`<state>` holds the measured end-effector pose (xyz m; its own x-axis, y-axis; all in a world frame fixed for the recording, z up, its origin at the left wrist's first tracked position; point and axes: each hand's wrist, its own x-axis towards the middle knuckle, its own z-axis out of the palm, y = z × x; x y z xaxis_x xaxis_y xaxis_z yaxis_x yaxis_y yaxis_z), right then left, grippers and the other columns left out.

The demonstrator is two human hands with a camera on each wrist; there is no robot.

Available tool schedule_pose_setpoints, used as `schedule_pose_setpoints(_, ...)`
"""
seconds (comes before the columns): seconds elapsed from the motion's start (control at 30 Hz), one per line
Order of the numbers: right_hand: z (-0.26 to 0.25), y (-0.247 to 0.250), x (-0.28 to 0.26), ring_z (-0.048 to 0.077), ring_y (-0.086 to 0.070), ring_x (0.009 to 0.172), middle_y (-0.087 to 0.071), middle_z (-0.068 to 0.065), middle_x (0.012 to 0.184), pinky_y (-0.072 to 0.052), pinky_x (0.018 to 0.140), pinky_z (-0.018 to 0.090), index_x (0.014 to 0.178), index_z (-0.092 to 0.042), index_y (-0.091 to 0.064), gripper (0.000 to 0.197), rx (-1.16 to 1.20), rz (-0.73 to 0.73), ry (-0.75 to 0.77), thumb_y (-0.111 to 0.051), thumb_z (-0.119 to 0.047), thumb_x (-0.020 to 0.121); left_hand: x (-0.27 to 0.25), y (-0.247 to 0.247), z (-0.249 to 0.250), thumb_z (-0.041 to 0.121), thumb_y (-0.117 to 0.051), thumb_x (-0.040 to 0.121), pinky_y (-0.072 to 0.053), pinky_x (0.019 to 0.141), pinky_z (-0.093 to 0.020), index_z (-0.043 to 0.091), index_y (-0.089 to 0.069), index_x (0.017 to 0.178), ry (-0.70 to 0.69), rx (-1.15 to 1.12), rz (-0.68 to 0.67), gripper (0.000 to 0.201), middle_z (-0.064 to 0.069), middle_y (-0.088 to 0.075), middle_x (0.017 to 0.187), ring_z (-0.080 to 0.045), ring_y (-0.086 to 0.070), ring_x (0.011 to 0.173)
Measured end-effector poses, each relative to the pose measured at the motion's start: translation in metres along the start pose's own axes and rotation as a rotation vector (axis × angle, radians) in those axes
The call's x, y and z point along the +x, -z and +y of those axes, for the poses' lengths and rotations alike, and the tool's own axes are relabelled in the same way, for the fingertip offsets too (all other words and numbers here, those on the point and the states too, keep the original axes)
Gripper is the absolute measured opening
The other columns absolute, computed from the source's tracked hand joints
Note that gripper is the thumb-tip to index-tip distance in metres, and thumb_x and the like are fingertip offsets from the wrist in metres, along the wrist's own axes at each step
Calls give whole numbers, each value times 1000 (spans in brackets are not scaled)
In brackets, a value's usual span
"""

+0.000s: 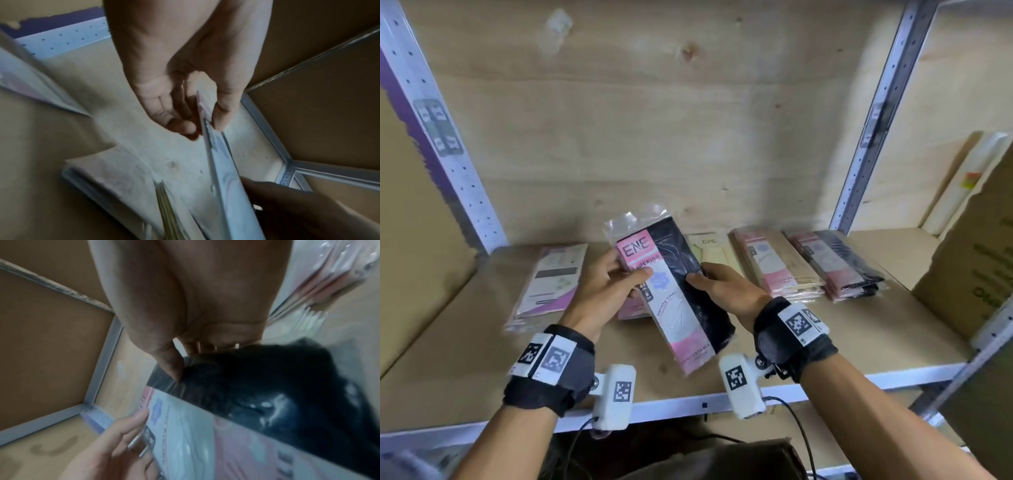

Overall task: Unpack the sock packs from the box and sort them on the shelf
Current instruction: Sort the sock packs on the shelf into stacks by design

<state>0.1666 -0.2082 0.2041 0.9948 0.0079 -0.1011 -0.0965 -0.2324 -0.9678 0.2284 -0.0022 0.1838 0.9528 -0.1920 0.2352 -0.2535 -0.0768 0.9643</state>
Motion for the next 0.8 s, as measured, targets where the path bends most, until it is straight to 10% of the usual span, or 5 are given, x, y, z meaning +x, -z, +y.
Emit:
schedule_pose_setpoints(0.13,7,2,1,23,-60,79,-65,5,87,-47,77,34,93,-15,-64,19,-244,5,-48,-47,-23,97,9,11,-9,35,-79,84,-52,83,-29,25,-71,105,44,-104,129,25,2,-76,99,-16,-72,95)
schedule_pose_setpoints(0.43,10,8,-2,19,-57,76,-65,4,83,-44,70,31,82,-21,-62,18,-480,-39,90,-49,-29,93,19,22,-19,56,-52,92,-43,59,-29,19,-58,65,30,305,114,47,-5,-67,58,-27,-66,56)
schedule_pose_setpoints(0.53,10,10,-2,26,-64,84,-69,6,88,-49,75,37,88,-20,-66,19,-448,-39,129,-51,-31,91,16,17,-12,52,-54,97,-50,64,-33,0,-64,86,158,83,25,54,-26,-72,78,-36,-71,64)
schedule_pose_setpoints(0.63,11,10,0,25,-65,85,-70,4,86,-49,79,39,89,-21,-68,23,-374,-37,142,-51,-37,83,8,11,-2,45,-56,99,-51,49,-21,20,-78,72,271,-195,-49,42,-6,-72,66,-18,-68,53)
schedule_pose_setpoints(0.8,11,5,0,12,-56,69,-61,-9,70,-41,72,31,77,-25,-66,16,-261,-43,136,-54,-36,79,-1,8,13,31,-58,89,-56,67,-28,14,-77,87,263,-564,-207,25,-11,-68,81,-21,-67,67)
